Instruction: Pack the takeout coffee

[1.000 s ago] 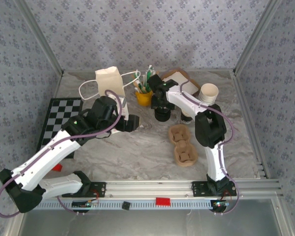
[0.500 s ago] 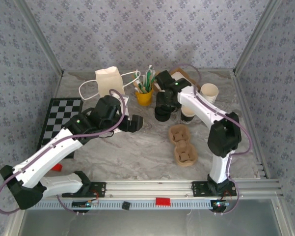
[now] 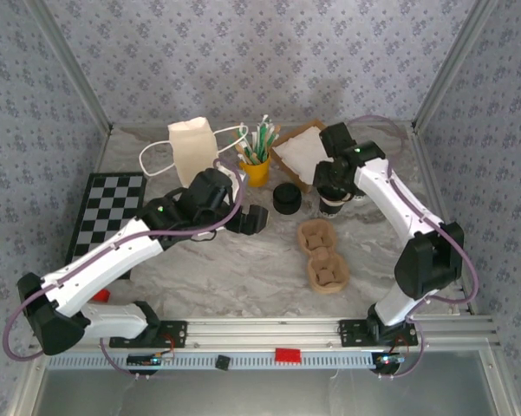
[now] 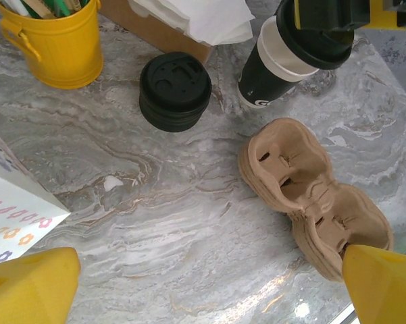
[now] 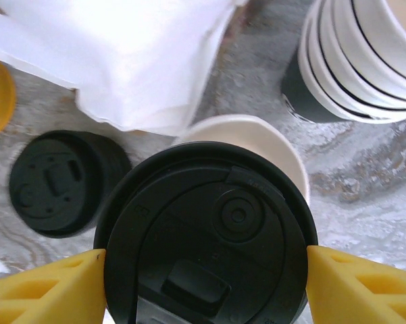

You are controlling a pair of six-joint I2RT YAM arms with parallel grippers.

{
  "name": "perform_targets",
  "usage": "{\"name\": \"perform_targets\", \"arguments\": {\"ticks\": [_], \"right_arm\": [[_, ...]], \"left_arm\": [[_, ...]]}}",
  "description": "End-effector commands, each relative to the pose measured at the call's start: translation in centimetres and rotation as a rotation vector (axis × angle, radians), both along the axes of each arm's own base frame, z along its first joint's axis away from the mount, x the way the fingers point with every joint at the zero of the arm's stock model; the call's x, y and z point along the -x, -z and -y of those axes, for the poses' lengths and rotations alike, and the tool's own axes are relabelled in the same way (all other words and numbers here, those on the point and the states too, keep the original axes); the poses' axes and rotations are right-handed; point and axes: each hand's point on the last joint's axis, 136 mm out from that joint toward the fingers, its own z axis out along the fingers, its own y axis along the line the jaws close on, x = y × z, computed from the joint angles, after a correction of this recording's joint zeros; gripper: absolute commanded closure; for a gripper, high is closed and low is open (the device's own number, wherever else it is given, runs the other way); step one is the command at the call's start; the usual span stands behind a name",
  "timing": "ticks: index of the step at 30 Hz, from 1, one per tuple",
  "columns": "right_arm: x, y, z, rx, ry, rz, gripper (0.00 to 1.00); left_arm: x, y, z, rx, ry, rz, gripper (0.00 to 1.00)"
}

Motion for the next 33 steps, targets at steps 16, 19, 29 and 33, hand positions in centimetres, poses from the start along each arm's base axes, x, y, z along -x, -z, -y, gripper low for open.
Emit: {"name": "perform_targets", "arguments": {"ticks": [16, 19, 29, 33], "right_arm": [[-1.5, 3.3, 1.6, 0.060, -0.005, -0.055, 0.27], [-1.5, 3.8, 1.7, 0.073, -0.008, -0.065, 0.26], [-1.8, 4.5, 1.4, 0.069, -0.021, -0.070, 0.23], [-1.7, 3.9, 1.2, 0.054, -0.023, -0.065, 0.22]], "left_arm": [[-1.0, -0.8, 1.5, 0.038, 0.000, 0.027, 0.01], [-1.1, -0.7, 1.6, 0.035, 0.000, 0.028, 0.01], [-1.1, -0.5, 1.5, 0.022, 0.001, 0.027, 0.01], [-1.1, -0.6, 1.6, 0.024, 0.002, 0.027, 0.01]]}}
